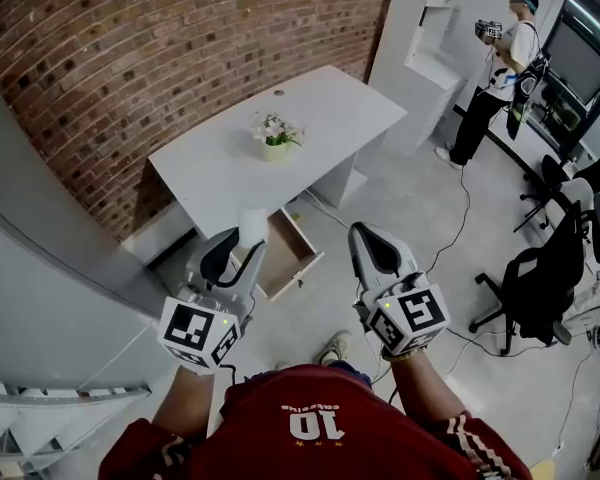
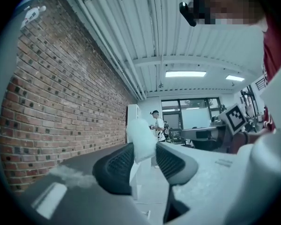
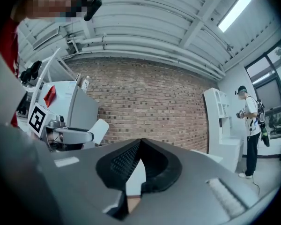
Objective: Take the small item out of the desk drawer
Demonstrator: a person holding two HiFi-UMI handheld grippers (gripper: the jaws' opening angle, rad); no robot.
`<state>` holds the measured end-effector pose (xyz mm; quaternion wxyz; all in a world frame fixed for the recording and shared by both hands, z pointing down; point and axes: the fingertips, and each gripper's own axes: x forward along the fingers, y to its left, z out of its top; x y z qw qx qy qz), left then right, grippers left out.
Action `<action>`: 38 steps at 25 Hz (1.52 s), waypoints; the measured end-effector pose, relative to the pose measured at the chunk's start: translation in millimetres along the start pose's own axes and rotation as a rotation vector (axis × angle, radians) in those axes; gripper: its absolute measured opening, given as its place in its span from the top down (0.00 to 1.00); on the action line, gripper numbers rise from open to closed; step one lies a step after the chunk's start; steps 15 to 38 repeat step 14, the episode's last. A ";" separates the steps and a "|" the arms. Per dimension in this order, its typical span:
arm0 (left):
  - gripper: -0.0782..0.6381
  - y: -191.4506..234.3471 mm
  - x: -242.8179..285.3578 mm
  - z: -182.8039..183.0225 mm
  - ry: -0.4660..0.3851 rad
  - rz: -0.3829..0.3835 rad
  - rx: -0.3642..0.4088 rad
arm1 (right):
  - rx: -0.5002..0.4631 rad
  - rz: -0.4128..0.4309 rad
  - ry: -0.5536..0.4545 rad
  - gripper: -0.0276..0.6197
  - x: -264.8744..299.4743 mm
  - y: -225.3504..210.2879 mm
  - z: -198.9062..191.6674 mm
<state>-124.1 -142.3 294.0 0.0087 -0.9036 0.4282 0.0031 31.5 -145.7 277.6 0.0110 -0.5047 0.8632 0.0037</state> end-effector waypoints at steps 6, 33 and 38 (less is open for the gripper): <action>0.67 10.5 1.2 3.4 0.013 0.068 0.030 | 0.009 -0.032 0.014 0.95 -6.8 -10.3 -4.2; 0.67 24.4 -5.1 6.8 0.005 0.136 0.014 | 0.031 -0.041 0.009 0.95 -11.0 -15.5 -5.2; 0.67 24.4 -5.1 6.8 0.005 0.136 0.014 | 0.031 -0.041 0.009 0.95 -11.0 -15.5 -5.2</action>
